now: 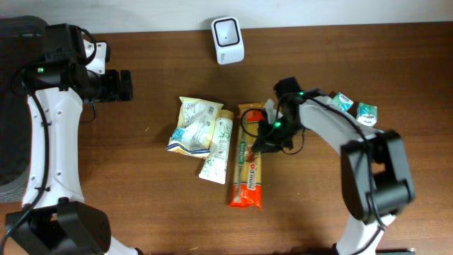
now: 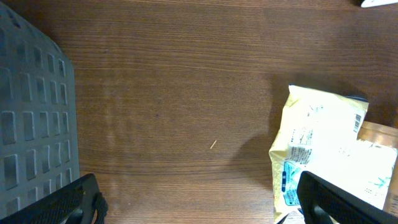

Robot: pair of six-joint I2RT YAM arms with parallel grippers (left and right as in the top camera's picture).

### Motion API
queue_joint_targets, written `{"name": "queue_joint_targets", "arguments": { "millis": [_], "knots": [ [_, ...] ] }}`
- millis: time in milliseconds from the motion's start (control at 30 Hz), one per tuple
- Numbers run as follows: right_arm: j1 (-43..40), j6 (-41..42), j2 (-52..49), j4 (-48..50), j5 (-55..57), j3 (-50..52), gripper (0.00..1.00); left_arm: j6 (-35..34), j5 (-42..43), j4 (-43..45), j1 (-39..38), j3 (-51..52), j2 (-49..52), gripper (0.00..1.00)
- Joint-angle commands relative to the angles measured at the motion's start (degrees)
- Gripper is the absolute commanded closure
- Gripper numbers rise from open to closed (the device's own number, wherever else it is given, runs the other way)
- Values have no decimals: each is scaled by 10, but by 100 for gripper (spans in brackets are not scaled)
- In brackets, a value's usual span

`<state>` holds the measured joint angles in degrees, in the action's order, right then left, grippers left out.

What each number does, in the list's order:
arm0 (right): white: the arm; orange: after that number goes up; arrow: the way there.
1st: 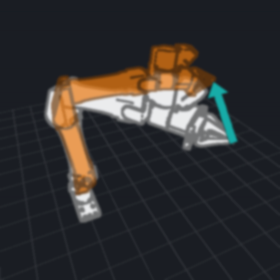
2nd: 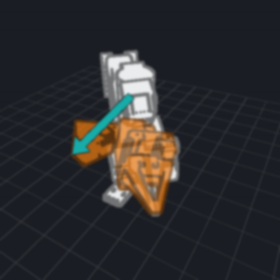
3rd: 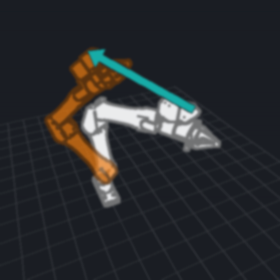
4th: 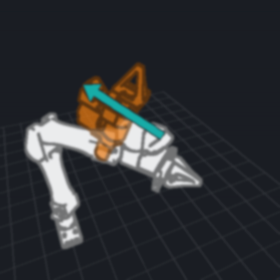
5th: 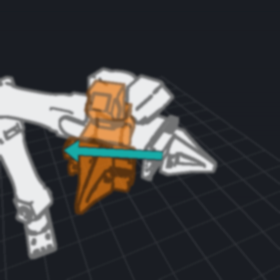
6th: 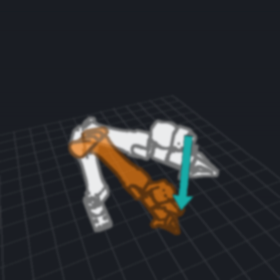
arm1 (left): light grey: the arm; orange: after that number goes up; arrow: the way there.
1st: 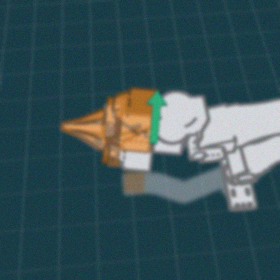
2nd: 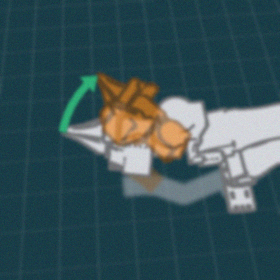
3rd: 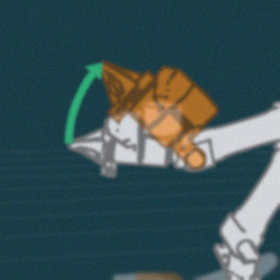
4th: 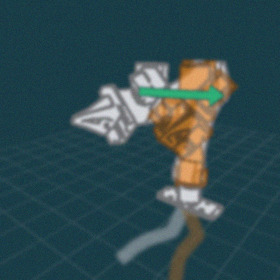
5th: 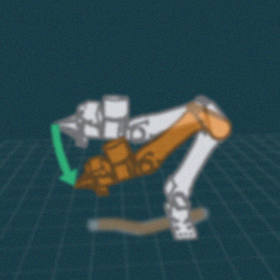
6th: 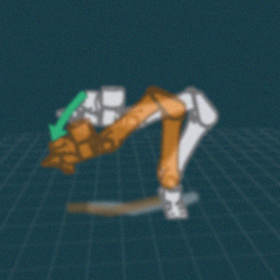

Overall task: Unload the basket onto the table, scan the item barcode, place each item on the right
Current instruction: 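Grasp the red-and-yellow spaghetti package with the right gripper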

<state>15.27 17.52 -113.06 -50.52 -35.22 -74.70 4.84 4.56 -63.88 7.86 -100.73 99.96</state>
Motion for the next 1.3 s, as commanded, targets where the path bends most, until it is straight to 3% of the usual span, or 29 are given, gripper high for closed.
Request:
{"name": "queue_joint_targets", "arguments": {
  "millis": [0, 167, 267, 367, 400, 433, 500, 567, 633, 767, 867, 967, 1067, 1200, 1267],
  "knots": [
    [-32, -15, 126, -93, 108, -49, 96, -5, 6, -1, 2, -5, -6, 1],
    [-32, 40, 112, -314, 436, -160, 96, -5, 6, -1, 2, -5, -6, 1],
    [-15, 41, 24, -313, 490, -160, 96, -5, 6, -1, 2, -5, -6, 1],
    [41, 45, -37, -273, 467, -160, 96, -5, 6, -1, 2, -5, -6, 1],
    [59, 44, -43, -263, 461, -160, 89, -5, 6, -1, 2, -5, -6, 1],
    [85, 44, -47, -243, 445, -160, 71, -5, 6, -1, 2, -5, -6, 1],
    [140, 38, -47, -186, 357, -160, 49, -5, 6, -1, 2, -5, -6, 1],
    [163, -18, -47, -168, 267, -165, 38, -5, 6, -1, 2, -5, -6, 1],
    [137, -25, -36, -216, 242, -209, 49, -5, 6, -1, 2, -5, -6, 1],
    [28, -68, 42, -323, 214, -342, 48, -5, 6, -1, 2, -5, -6, 1],
    [-96, -144, 132, -400, 133, -368, 48, -5, 6, -1, 2, -5, -6, 1],
    [-180, -193, 206, -468, 127, -366, 42, -5, 6, -1, 2, -5, -6, 1],
    [-198, -201, 264, -468, 132, -359, 20, -5, 6, -1, 2, -5, -6, 1],
    [-198, -221, 264, -424, 132, -211, 16, -5, 6, -1, 2, -5, -6, 1],
    [-198, -220, 264, -323, 105, -61, 15, -5, 6, -1, 2, -5, -6, 1]
  ]
}}
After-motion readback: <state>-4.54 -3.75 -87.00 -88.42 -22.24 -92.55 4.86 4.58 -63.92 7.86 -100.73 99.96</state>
